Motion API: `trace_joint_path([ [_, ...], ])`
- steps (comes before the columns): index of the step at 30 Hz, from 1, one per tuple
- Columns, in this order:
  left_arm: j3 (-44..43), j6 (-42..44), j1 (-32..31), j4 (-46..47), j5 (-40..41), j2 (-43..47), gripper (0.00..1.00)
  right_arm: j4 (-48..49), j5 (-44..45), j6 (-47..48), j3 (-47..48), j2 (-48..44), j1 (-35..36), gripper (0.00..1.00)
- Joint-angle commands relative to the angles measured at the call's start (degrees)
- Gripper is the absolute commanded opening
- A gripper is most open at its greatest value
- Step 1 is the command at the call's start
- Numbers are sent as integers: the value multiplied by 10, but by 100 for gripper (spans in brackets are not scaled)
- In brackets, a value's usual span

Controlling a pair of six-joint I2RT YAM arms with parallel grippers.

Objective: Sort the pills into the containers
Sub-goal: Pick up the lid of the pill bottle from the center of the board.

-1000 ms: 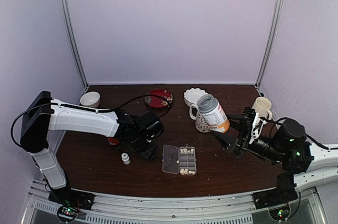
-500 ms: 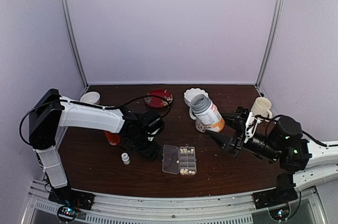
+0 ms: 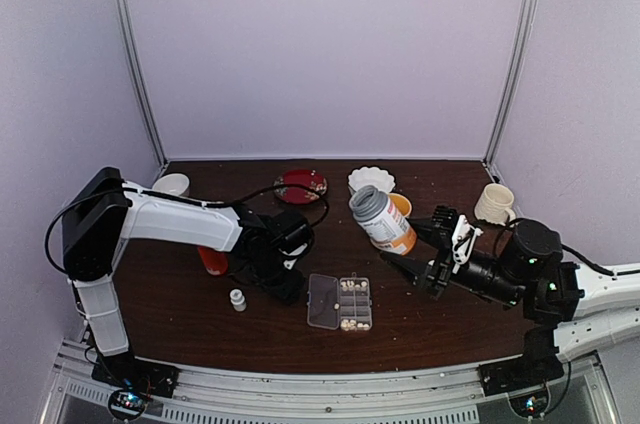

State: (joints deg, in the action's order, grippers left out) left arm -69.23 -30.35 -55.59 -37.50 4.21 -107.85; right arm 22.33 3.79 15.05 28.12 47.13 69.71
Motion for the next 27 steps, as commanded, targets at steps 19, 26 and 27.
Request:
trace_joint_path([
  [19,-28,4,1,4,21,-11,75,0,-17,-19,20,-11,-1,0],
  [26,-41,12,1,-11,34,-21,70,-9,-14,-19,22,-15,-1,0],
  [27,-42,12,1,-11,34,-22,70,-10,-14,-18,20,-17,-1,0],
])
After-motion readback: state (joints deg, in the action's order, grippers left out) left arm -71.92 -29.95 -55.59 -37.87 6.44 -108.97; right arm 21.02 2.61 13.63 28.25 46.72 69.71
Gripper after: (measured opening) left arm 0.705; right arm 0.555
